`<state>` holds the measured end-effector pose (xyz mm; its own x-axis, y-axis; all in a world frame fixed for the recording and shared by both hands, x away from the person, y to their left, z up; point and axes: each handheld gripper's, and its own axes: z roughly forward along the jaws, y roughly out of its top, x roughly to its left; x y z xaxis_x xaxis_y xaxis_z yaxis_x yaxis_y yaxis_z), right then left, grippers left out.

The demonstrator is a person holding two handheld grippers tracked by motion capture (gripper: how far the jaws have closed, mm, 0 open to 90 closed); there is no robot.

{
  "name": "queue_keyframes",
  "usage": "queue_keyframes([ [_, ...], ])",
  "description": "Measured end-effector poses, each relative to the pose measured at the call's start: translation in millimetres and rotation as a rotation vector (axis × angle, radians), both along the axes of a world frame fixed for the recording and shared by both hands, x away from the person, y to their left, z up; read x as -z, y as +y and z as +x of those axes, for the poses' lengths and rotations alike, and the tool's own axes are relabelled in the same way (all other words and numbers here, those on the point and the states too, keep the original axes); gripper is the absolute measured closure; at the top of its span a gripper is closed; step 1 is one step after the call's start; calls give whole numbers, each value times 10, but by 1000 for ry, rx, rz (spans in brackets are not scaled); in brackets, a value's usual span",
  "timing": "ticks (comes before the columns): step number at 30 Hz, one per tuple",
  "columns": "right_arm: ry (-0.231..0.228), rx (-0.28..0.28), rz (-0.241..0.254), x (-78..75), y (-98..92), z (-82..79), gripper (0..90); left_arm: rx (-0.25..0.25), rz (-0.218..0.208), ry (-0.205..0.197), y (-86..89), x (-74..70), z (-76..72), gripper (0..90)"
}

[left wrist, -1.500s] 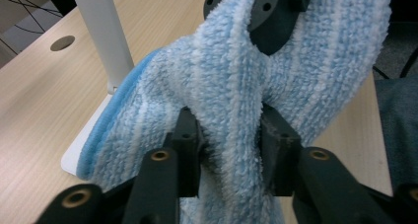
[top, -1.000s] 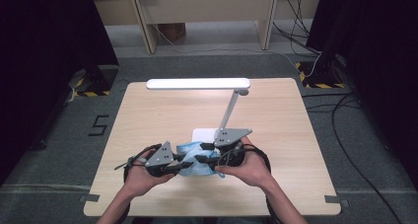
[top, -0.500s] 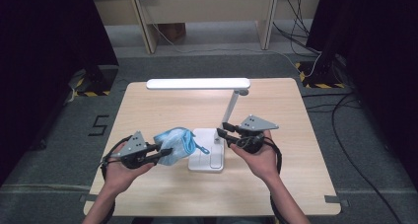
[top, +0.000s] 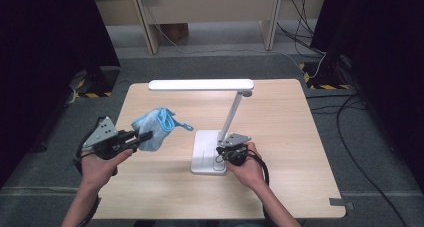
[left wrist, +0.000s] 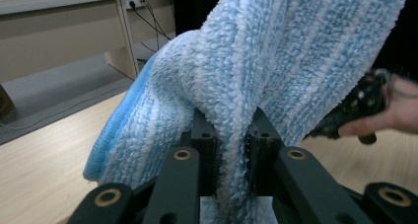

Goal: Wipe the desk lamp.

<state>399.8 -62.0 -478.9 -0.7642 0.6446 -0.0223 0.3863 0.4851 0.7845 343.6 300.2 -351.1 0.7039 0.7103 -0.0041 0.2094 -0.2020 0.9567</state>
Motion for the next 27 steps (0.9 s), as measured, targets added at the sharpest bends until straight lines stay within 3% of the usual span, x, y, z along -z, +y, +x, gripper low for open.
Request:
queue_keyframes([
  [7, 5, -13, -35, 119, 76, -3, 898, -37, -14, -4, 85, -89, 28, 770],
  [12, 11, -4, -47, 167, 89, 21, 890, -91, -51, -15, 221, -202, 44, 771],
  [18, 4, -2, -44, 172, 87, 29, 897, -153, -53, -37, 351, -395, 114, 771],
  [27, -4, -5, -48, 178, 95, 21, 900, -228, -67, -34, 443, -541, 207, 772],
])
